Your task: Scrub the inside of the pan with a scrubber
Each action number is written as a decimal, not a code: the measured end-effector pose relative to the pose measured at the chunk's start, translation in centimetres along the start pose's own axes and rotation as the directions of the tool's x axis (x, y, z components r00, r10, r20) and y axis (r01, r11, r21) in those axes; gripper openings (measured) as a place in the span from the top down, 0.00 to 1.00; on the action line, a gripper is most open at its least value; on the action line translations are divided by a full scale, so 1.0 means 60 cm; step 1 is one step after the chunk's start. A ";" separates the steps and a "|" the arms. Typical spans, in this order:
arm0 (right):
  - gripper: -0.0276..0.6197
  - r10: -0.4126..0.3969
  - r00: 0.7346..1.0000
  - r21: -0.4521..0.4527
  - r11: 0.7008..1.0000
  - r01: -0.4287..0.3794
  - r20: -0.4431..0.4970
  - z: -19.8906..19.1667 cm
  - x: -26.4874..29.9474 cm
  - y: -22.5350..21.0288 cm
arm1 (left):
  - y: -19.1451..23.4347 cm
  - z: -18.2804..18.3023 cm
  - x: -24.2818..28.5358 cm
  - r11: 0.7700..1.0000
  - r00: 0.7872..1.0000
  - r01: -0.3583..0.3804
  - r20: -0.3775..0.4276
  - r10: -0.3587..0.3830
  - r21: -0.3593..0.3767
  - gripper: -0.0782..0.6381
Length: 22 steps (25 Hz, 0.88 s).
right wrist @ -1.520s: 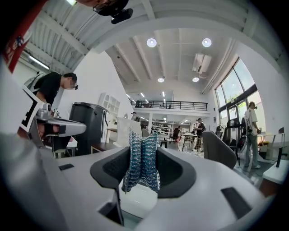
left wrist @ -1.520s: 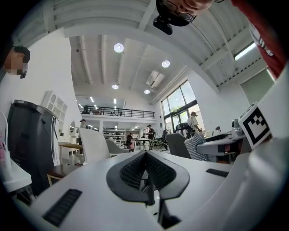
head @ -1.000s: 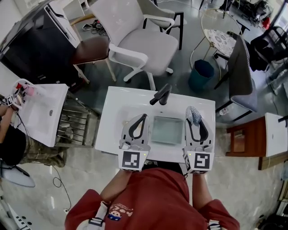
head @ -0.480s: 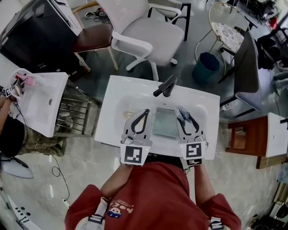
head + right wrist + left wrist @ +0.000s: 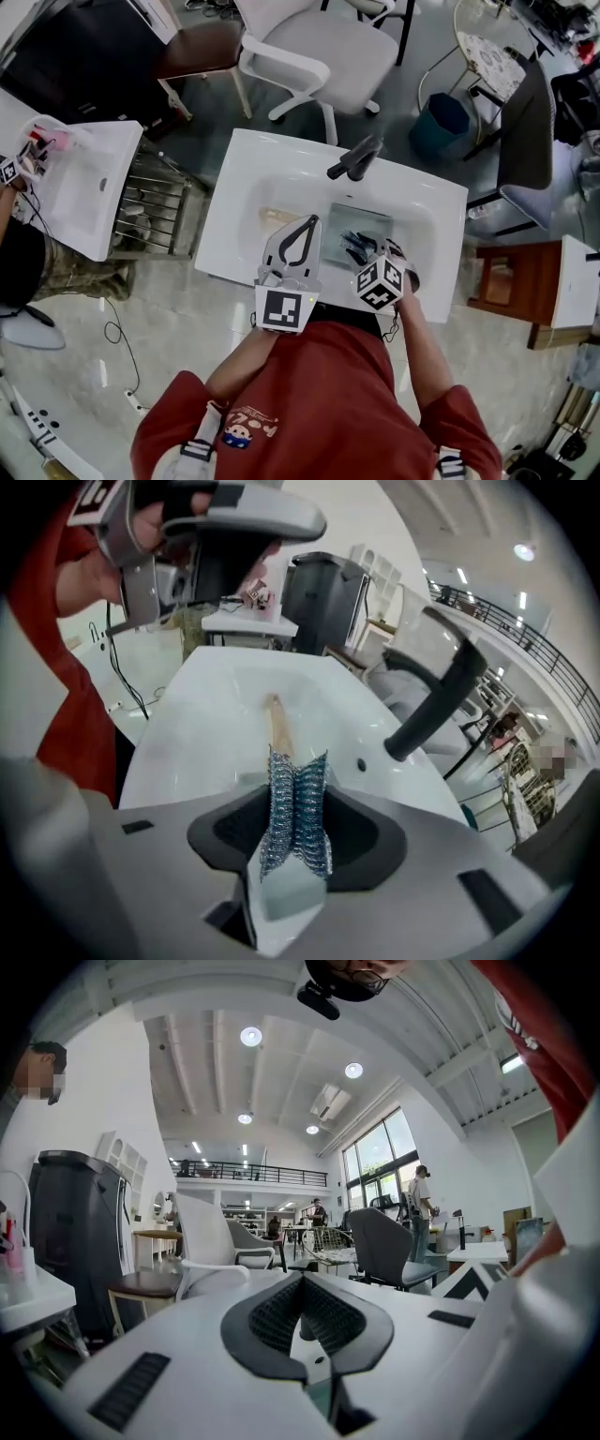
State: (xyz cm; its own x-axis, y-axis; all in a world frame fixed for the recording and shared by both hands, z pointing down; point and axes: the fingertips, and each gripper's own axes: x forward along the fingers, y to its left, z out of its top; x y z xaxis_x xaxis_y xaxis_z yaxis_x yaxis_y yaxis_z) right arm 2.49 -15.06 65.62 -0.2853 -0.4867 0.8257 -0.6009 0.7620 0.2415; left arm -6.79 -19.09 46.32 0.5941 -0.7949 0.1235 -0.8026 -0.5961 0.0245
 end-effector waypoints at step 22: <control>0.68 0.375 0.901 -0.124 0.905 -0.406 -0.217 -0.044 0.142 0.097 | -0.012 -0.043 -0.010 1.000 0.999 -0.027 -0.022 0.028 0.011 0.87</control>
State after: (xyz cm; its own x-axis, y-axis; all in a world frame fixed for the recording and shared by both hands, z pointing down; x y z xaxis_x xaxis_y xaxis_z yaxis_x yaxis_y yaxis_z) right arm -1.46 -13.63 75.41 -0.3201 -0.0601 0.9455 -0.3354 0.9405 -0.0538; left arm -6.71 -17.88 48.79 0.5704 -0.8083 0.1461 -0.8179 -0.5753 0.0107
